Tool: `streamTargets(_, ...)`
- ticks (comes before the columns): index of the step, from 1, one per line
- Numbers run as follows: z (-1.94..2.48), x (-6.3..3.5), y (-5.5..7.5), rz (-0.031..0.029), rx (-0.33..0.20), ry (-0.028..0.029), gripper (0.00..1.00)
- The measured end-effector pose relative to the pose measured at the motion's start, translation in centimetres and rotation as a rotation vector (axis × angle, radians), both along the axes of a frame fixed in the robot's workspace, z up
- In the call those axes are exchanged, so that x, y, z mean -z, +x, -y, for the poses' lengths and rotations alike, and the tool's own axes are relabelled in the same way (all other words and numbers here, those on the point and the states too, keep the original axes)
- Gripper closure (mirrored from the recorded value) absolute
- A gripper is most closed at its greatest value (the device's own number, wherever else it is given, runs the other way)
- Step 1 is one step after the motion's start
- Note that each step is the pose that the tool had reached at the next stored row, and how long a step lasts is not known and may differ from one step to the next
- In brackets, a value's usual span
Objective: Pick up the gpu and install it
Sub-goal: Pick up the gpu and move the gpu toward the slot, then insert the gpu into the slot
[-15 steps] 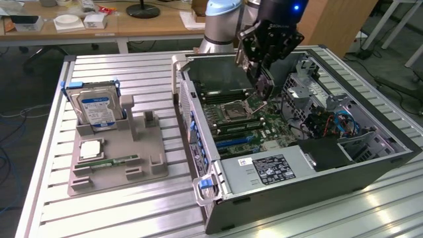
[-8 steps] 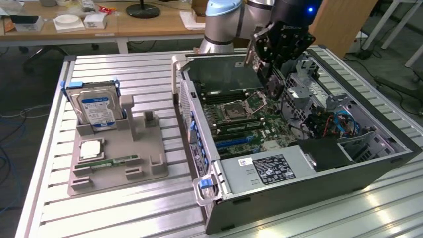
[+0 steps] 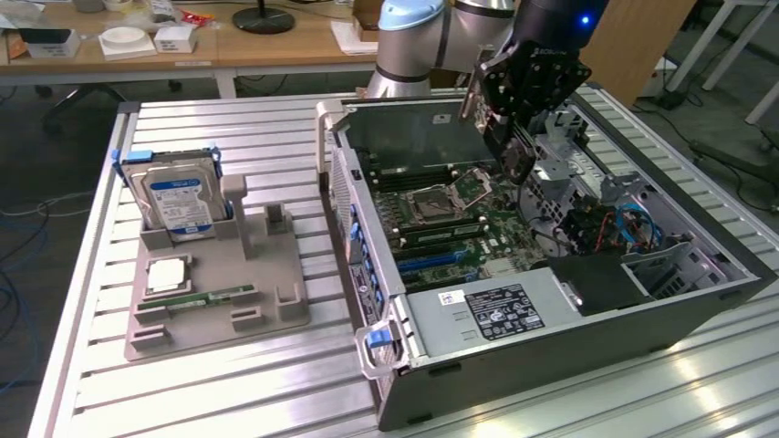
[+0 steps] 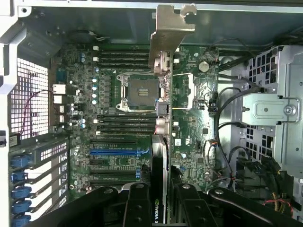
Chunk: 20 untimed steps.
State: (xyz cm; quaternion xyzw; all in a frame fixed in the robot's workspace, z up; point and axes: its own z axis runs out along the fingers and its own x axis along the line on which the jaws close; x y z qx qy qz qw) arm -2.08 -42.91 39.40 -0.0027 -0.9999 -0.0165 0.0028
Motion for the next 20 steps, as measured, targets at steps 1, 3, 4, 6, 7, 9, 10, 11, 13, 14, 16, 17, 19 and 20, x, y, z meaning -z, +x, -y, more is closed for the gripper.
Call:
streamTargets(1, 0.0, 0.0, 0.0, 0.0, 0.0, 0.0, 0.74)
streamTargets(3, 0.0, 0.0, 0.0, 0.0, 0.0, 0.0, 0.74)
streamTargets(4, 0.0, 0.0, 0.0, 0.0, 0.0, 0.0001, 0.74)
streamTargets(6, 0.0, 0.0, 0.0, 0.0001, -0.004, 0.0001, 0.74)
streamTargets(7, 0.0, 0.0, -0.01, 0.0001, -0.017, 0.0, 0.74)
streamTargets(9, 0.0, 0.0, -0.01, 0.0001, -0.052, 0.0001, 0.74)
streamTargets(10, 0.0, 0.0, -0.01, 0.0001, -0.07, 0.0, 0.74)
streamTargets(11, 0.0, 0.0, 0.0, 0.0001, -0.088, 0.0, 0.74)
streamTargets(13, 0.0, 0.01, 0.0, 0.0, -0.123, 0.0, 0.74)
streamTargets(14, 0.0, 0.01, 0.0, 0.0, -0.141, 0.0001, 0.74)
streamTargets(16, 0.0, 0.01, 0.0, 0.0, -0.177, 0.0001, 0.74)
streamTargets(17, 0.0, 0.02, 0.0, 0.0001, -0.197, 0.0001, 0.74)
streamTargets(19, 0.0, 0.03, 0.0, 0.0001, -0.232, 0.0001, 0.74)
streamTargets(20, 0.0, 0.03, 0.0, 0.0, -0.25, 0.0001, 0.74)
